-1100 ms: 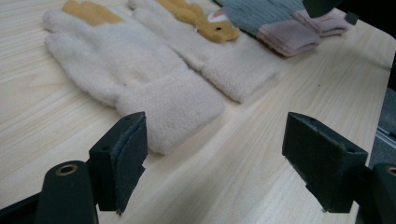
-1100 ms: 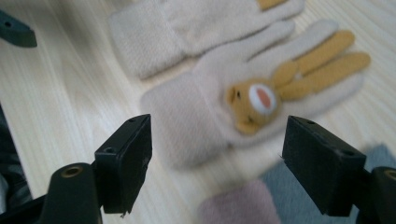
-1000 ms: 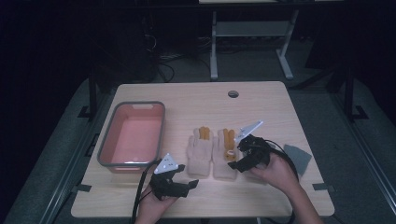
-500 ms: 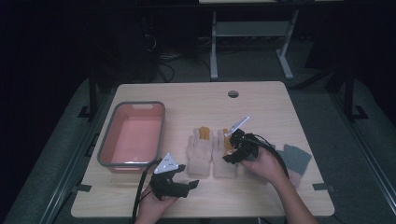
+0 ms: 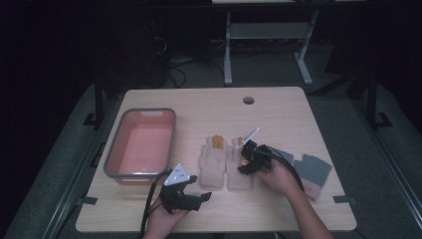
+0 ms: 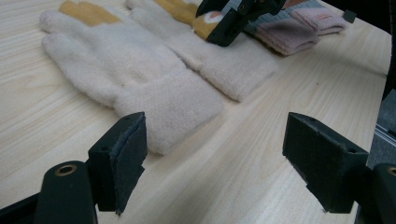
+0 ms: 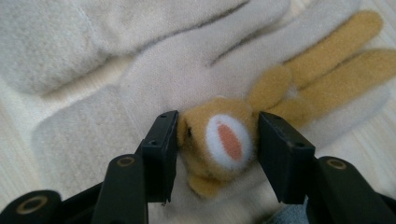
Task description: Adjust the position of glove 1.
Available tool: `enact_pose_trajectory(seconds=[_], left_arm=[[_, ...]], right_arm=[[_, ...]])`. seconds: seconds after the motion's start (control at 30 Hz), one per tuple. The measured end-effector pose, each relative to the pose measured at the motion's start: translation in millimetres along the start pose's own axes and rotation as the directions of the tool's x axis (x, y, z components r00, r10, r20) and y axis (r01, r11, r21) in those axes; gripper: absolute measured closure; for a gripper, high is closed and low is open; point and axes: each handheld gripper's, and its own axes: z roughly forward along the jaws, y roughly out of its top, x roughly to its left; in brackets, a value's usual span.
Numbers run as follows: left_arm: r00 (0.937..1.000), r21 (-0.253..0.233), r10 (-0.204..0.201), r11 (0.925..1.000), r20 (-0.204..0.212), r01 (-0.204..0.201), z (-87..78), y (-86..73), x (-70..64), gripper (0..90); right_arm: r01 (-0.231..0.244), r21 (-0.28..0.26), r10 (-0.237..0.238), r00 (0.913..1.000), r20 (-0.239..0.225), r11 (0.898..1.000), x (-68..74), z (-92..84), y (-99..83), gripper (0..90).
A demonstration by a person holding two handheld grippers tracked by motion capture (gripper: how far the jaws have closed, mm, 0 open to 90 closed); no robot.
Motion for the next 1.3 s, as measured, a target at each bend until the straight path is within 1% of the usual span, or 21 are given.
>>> enact_pose_trajectory(seconds=[0.17,0.23,0.27,0.33,0.43,0.47,0.57,0.6,0.63,0.73,0.77,0.83,0.97,1.0,1.03,1.17,1.2,1.3], left_arm=[[1.0,0.0,0.004,1.0,0.003,-0.004,0.8,-0.1,-1.0,22.2],[1.0,0.002,0.004,1.0,0.002,-0.004,1.2,-0.4,-1.1,22.2],[1.0,0.004,0.005,1.0,0.001,-0.005,1.1,-0.5,-0.9,22.2],[1.0,-0.001,0.001,1.0,0.002,-0.001,0.7,-0.5,-0.7,22.2],[1.0,-0.004,0.001,1.0,-0.001,-0.001,0.0,0.0,-0.5,22.2],[1.0,-0.005,0.001,1.0,-0.001,-0.001,0.0,0.1,-0.4,22.2],[1.0,-0.005,0.003,1.0,0.0,-0.003,0.4,0.1,-0.7,22.2],[1.0,-0.004,0.005,1.0,0.002,-0.005,0.3,0.1,-0.8,22.2],[1.0,-0.004,0.005,1.0,0.002,-0.005,0.3,0.1,-1.2,22.2],[1.0,-0.003,0.009,1.0,0.003,-0.009,0.0,0.0,-1.5,22.2],[1.0,-0.005,0.007,1.0,0.002,-0.007,-0.2,0.1,-1.6,22.2],[1.0,-0.013,0.0,0.9999,0.003,0.0,-0.3,0.2,-1.9,22.2],[1.0,-0.008,0.005,1.0,0.003,-0.005,-1.0,0.7,-1.2,22.2],[1.0,-0.008,0.003,1.0,0.003,-0.003,-0.8,0.6,-1.3,22.2],[1.0,-0.008,0.002,1.0,0.005,-0.002,-1.1,0.6,-1.1,22.2],[1.0,-0.013,0.002,0.9999,0.001,-0.002,-2.3,1.0,-0.7,22.2],[1.0,-0.016,-0.001,0.9999,-0.001,0.001,-2.9,1.3,-0.9,22.2],[1.0,-0.027,0.002,0.9996,-0.004,-0.002,-4.6,1.8,-0.6,22.2]], right_arm=[[-0.005,0.0,0.005,1.0,0.002,1.0,-0.1,-2.0,-0.3,53.3],[0.003,-0.002,-0.003,1.0,0.008,1.0,-0.2,-3.0,-0.3,55.1],[-0.012,-0.002,0.012,0.9999,0.001,1.0,-0.6,-4.6,-0.3,56.4],[-0.02,-0.002,0.02,0.9998,-0.002,1.0,-1.4,-5.7,-0.6,57.3],[-0.029,-0.004,0.029,0.9996,-0.008,1.0,-1.2,-8.0,-0.5,58.0],[-0.023,-0.008,0.023,0.9997,-0.01,1.0,-1.5,-9.4,-0.5,58.2],[-0.025,-0.019,0.025,0.9996,-0.01,1.0,0.3,-15.9,1.0,58.7],[-0.021,-0.035,0.021,0.9997,-0.011,0.999,1.5,-20.4,1.5,59.2],[-0.023,-0.038,0.022,0.9996,-0.017,0.999,1.9,-22.3,1.5,59.4],[-0.018,-0.04,0.018,0.9997,-0.014,0.999,2.8,-24.9,1.8,59.7],[-0.016,-0.046,0.016,0.9998,-0.013,0.999,3.7,-28.5,2.5,59.8],[-0.014,-0.052,0.013,0.9998,-0.014,0.999,4.0,-29.9,3.0,59.9],[-0.003,-0.056,0.003,1.0,-0.003,0.998,6.3,-39.1,6.5,59.9],[0.0,-0.067,0.0,1.0,0.0,0.998,6.5,-41.8,7.1,59.9],[-0.01,-0.074,0.01,0.9999,-0.004,0.997,7.6,-47.5,8.7,59.9],[-0.01,-0.09,0.011,0.9999,0.001,0.996,9.6,-54.4,12.0,59.9],[-0.002,-0.104,0.003,1.0,0.002,0.995,10.9,-58.2,14.9,59.9],[0.01,-0.112,-0.009,0.9999,0.004,0.994,12.6,-60.3,18.9,59.9]])
